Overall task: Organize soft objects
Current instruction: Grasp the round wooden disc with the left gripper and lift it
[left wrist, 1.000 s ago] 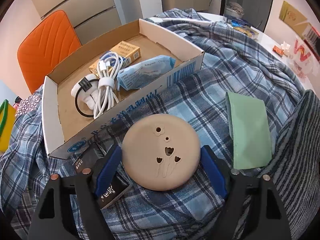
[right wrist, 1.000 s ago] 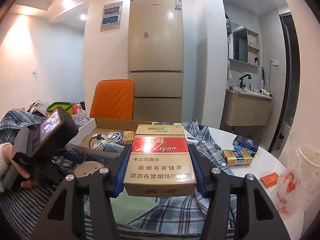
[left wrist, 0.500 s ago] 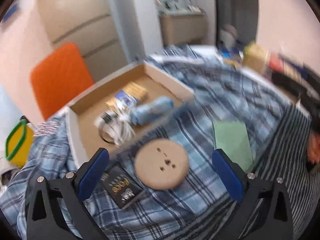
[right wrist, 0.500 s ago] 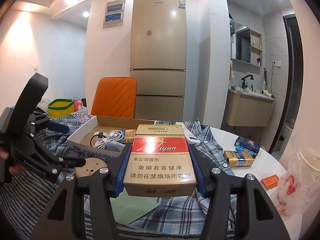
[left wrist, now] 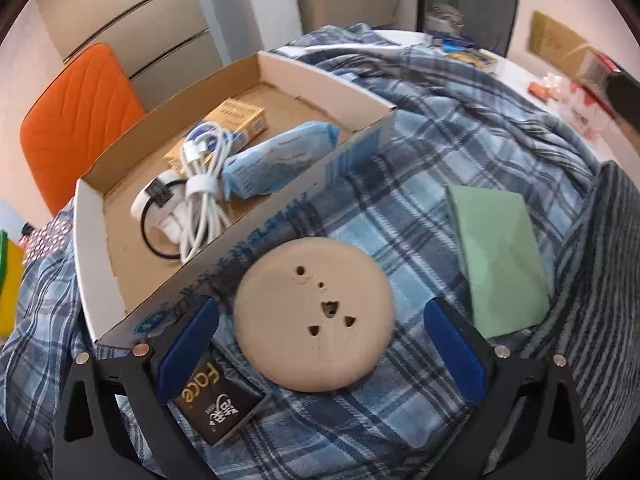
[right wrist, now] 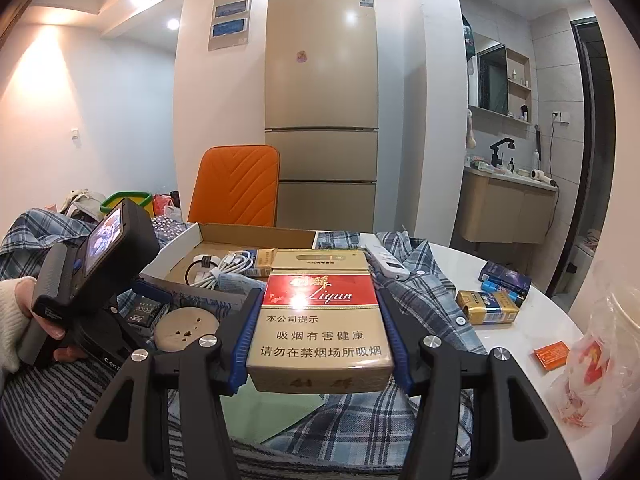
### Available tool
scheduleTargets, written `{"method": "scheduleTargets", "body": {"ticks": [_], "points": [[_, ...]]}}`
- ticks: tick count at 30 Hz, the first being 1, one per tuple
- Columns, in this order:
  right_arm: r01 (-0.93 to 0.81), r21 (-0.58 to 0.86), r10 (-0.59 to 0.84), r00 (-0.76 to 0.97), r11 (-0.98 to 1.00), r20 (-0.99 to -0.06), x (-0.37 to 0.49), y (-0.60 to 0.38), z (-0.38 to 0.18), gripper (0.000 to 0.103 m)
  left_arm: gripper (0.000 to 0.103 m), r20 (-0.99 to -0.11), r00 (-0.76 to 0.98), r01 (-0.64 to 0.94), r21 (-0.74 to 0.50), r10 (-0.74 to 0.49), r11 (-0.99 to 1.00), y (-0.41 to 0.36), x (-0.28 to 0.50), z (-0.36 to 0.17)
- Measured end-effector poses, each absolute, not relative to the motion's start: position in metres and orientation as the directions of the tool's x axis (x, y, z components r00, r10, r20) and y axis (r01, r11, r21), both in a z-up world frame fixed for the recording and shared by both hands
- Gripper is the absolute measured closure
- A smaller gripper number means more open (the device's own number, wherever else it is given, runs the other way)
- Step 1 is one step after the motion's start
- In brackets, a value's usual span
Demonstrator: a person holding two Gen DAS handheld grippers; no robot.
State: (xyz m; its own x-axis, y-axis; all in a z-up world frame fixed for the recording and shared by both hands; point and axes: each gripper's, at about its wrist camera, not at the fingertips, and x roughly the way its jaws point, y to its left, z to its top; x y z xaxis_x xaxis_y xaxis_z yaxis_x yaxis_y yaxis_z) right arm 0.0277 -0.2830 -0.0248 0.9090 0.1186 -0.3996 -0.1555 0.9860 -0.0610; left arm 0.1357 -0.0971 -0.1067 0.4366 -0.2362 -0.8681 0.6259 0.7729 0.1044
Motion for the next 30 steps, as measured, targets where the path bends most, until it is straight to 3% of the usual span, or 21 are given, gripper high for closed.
{"method": "scheduleTargets", "body": {"ticks": [3,9,12,26,30], "points": [[-0.157,-0.058,0.121,0.908,0.986,-0.401,0.028,-0.284,-0.025,0.046,0.008,-0.868,0.43,0.637,0.098,-0.247,0.764,-0.097,0.135,-0.107],[-0.155,-0.059,0.119,0.91,0.986,-0.397,0.028,-0.284,-0.025,0.046,0.01,-0.87,0.424,0.625,0.079,-0.252,0.777,-0.093,0.137,-0.111],[-0.154,-0.059,0.118,0.91,0.986,-0.398,0.028,-0.284,-0.024,0.046,0.021,-0.865,0.434,0.608,0.074,-0.253,0.79,-0.088,0.139,-0.11],[-0.155,-0.063,0.118,0.911,0.986,-0.395,0.028,-0.283,-0.026,0.046,0.014,-0.881,0.377,0.604,0.0,-0.285,0.797,-0.081,0.148,-0.117],[-0.156,-0.061,0.12,0.91,0.986,-0.397,0.027,-0.284,-0.026,0.046,0.022,-0.87,0.394,0.608,0.006,-0.296,0.794,-0.08,0.144,-0.115]]}}
